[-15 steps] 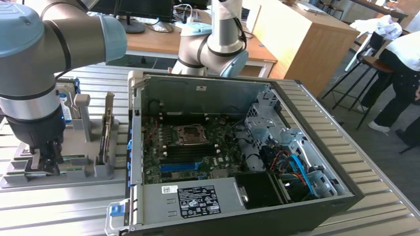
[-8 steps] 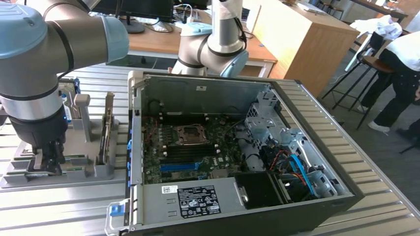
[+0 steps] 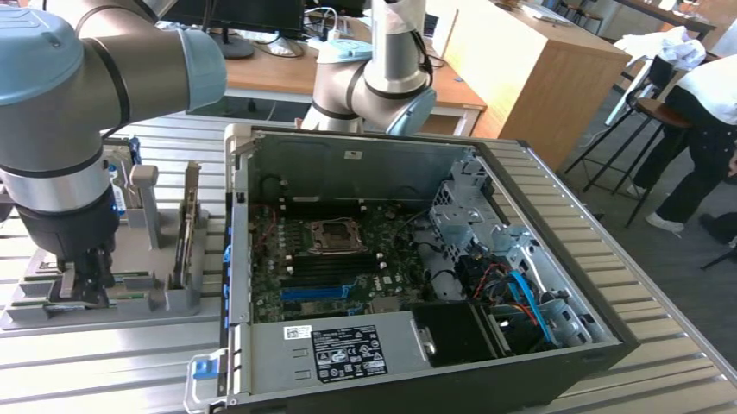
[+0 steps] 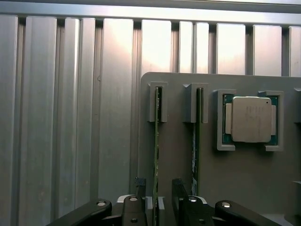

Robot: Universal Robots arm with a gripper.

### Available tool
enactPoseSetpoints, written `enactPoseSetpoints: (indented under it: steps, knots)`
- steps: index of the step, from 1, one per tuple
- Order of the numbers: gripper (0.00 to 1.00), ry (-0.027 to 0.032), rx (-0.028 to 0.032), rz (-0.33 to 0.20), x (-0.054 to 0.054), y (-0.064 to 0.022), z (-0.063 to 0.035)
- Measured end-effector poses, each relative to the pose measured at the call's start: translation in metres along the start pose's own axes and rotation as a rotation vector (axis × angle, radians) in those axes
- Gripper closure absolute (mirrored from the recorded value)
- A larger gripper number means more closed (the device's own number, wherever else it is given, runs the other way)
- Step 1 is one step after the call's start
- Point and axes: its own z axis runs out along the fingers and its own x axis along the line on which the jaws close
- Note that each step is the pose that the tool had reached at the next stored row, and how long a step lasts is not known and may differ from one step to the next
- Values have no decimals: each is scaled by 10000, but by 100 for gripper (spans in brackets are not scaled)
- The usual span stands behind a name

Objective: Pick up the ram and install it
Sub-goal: 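Pick up the ram and move it above insertion slot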

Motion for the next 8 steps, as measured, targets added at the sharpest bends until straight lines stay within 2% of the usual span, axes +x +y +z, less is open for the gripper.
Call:
enactPoseSetpoints:
  steps: [8]
  knots:
    - [64,-1,1,0,6,-6,4]
